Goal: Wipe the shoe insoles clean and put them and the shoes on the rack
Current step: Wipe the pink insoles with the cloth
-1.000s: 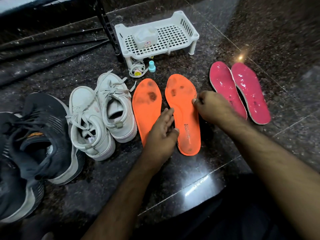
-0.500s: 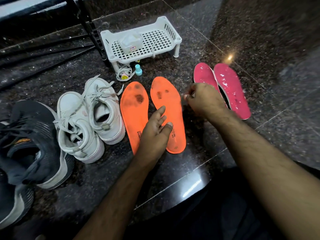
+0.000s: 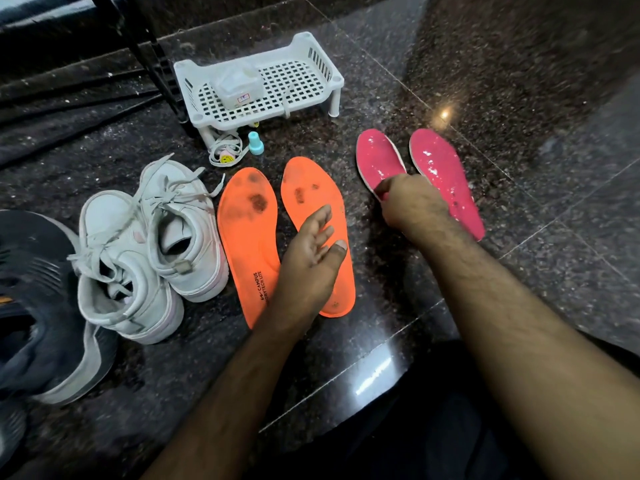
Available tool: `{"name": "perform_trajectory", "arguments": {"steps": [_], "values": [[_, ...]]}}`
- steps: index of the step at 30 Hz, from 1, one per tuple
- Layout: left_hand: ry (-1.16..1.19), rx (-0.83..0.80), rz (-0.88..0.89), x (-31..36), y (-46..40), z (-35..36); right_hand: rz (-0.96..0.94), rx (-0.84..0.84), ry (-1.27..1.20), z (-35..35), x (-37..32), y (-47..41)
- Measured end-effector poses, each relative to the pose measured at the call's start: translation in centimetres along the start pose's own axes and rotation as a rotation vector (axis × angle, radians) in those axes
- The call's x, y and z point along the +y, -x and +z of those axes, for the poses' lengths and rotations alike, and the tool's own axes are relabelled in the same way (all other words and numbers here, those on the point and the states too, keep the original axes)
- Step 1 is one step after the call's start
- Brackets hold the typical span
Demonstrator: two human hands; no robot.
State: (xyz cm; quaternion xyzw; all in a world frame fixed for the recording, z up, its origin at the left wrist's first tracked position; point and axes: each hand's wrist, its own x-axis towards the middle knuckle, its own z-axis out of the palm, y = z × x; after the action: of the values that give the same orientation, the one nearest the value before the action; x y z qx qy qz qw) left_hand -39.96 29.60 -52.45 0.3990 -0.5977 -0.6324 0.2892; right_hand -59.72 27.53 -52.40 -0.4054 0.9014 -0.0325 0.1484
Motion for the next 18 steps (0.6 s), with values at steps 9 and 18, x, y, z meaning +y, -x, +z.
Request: {"name": "perform_trajectory", "arguments": {"steps": [9, 18], "values": [[0.02, 0.031, -0.039, 0.0, 0.1, -0.2, -0.006, -0.024, 0.016, 1.1, -0.7, -0.4], [-0.022, 0.035, -0.001, -0.6, -0.1, -0.6, -0.02, 0.151, -0.187, -0.2, 0.2, -0.5]]}}
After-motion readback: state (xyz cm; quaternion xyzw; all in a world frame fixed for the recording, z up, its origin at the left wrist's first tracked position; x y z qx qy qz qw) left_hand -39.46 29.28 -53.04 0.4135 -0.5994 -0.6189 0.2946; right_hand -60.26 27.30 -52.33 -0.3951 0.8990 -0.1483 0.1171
